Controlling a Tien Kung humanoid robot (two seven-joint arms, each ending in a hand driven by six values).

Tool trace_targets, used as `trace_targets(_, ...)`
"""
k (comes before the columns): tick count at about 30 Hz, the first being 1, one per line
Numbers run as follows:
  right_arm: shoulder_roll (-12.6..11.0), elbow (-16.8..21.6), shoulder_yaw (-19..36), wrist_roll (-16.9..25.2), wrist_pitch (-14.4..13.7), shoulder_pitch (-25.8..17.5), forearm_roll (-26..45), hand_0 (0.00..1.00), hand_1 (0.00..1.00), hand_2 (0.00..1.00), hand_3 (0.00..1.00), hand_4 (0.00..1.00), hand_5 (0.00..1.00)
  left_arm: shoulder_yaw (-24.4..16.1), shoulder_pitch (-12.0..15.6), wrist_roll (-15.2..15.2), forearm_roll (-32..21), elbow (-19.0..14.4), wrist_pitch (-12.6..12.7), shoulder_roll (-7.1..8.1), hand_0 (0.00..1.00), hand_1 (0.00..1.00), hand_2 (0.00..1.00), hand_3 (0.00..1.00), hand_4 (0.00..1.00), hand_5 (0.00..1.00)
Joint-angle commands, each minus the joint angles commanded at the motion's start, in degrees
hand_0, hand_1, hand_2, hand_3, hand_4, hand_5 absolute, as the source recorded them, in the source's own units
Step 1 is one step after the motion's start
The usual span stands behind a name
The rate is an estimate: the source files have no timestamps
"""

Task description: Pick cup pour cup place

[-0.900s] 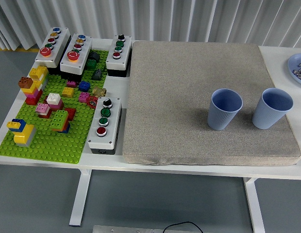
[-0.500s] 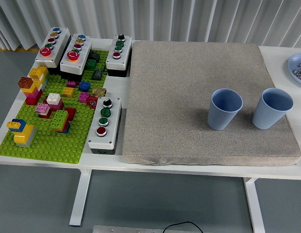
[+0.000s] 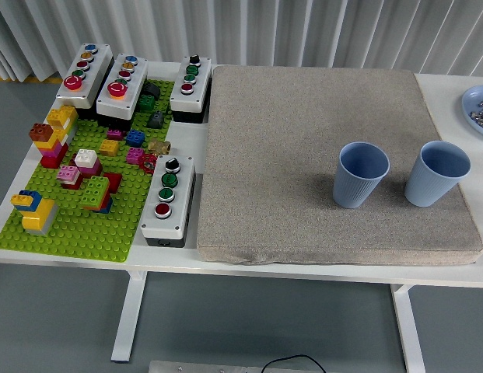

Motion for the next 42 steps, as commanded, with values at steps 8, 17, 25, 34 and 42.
trace_targets(8,-2.71,2.72,-0.73,-1.39,0.42,-2.16,-0.58,0.866,0.762,0.710,0.749,0.707,0.879,0.40,-0.04,-0.17,-0.57,0.05,-0.01,0.06,0.698,0.728,0.733,0.627,0.486,0.926)
trace_targets(17,-9.81,9.55,-3.13,-5.48,3.93,-7.60,-3.99,0.867,0.765,0.713,0.757,0.759,0.663,0.74,-0.09,-0.28,-0.97,0.12,-0.06,0.28,0.698,0.728,0.733,0.626,0.486,0.925)
trace_targets(25,-13.92,12.61,-3.62,-7.68,10.62,-13.42,-3.91,0.882,0.815,0.828,0.879,0.845,0.424,0.74,0.06,-0.29,-0.80,0.12,-0.13,0.32,0.698,0.726,0.733,0.626,0.486,0.925)
trace_targets(34,-15.48,14.60,-3.71,-9.54,16.96,-20.85,-0.34,0.885,0.821,0.867,0.904,0.851,0.408,0.74,0.29,-0.30,-0.62,0.11,-0.24,0.23,0.698,0.727,0.733,0.626,0.487,0.924)
trace_targets(42,-15.20,14.88,-3.19,-10.35,18.58,-24.91,-0.31,0.886,0.825,0.871,0.906,0.852,0.409,0.72,0.47,-0.31,-0.43,0.12,-0.31,0.16,0.699,0.727,0.733,0.626,0.487,0.923)
